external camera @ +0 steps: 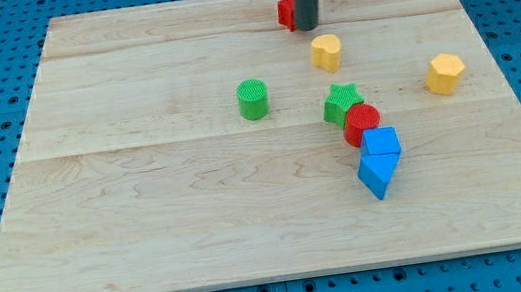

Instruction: Move the red star to the top center of the board

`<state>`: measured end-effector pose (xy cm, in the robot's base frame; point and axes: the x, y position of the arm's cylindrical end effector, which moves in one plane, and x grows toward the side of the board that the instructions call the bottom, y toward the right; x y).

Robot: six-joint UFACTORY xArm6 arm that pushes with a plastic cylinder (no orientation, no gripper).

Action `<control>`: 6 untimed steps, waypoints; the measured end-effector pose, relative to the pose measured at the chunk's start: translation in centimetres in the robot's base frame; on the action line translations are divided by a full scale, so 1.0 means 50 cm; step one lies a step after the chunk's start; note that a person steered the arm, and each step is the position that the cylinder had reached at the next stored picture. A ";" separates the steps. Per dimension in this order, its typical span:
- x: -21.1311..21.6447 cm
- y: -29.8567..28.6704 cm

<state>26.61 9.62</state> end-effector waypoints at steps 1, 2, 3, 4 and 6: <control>-0.012 -0.002; -0.042 -0.176; -0.048 -0.213; -0.007 -0.079; 0.189 -0.078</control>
